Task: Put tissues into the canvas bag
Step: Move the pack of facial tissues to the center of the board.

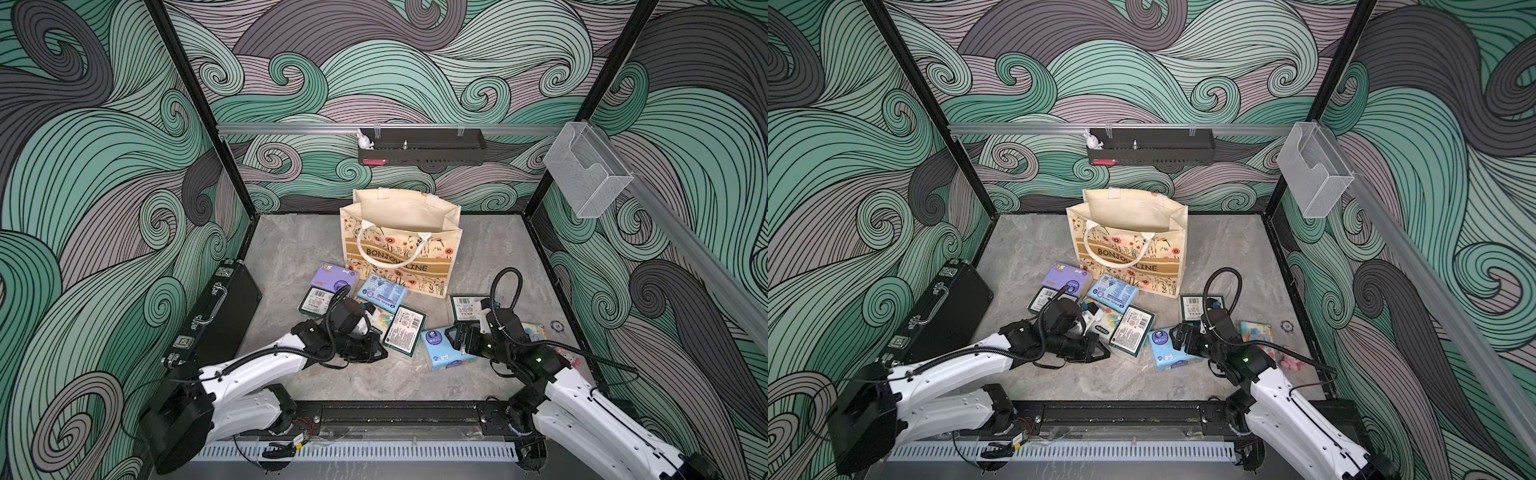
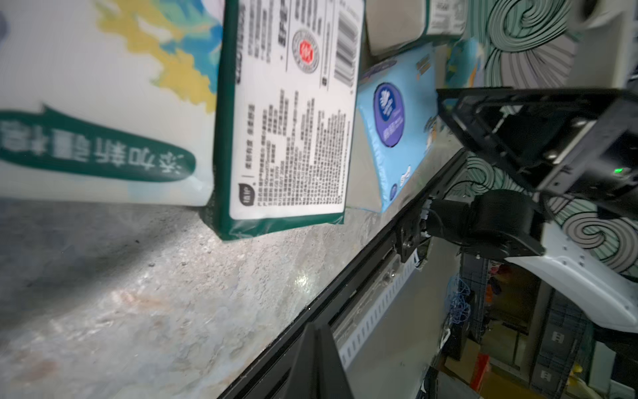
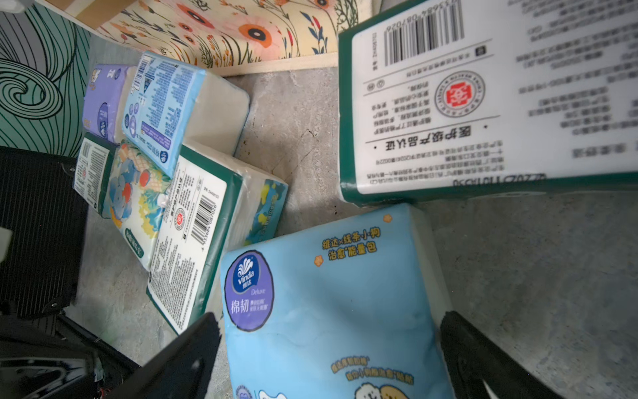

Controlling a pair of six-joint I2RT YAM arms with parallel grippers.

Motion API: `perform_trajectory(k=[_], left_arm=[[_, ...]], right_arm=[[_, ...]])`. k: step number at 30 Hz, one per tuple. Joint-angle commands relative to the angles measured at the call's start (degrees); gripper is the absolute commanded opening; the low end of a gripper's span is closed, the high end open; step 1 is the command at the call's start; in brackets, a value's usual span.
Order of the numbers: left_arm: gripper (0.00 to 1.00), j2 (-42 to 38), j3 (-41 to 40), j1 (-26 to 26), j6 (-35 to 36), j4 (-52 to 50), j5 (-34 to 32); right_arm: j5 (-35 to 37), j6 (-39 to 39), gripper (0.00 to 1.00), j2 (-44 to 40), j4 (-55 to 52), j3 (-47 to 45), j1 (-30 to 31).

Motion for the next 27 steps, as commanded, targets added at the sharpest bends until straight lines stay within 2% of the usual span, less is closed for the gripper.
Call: perform_trajectory(k=[1,5,11,16,27], left_arm=[[0.00,6.42,5.99,-3.17,1.69,0.48,-2.18],[0.00,12.95,9.99,-5.57,2.78,-1.76,-4.59],[0.00,19.48,13.39,-5.86,4.45,-2.23,-5.69],[0.00,25.17,20.16,-5.85,8.83,-7.30,-8.81],[0.00,32.26,29.86,-5.73,12.88,-11.60,-13.83]], right_arm=[[-1.26,-0.63,1.00,-1.51,-0.39,-0.80,-0.22],[-0.88,-1.10,1.00,-2.53,-1.21,-0.98,-0.29],[-1.51,-1.26,1.00,-2.91,-1.51,-1.34,-0.33],[-1.63,-1.69,1.00,-4.14,-2.42,-1.46,-0.45],[-3.94,-1.12,1.00,-6.58,-3.97,-3.28,-0.38]])
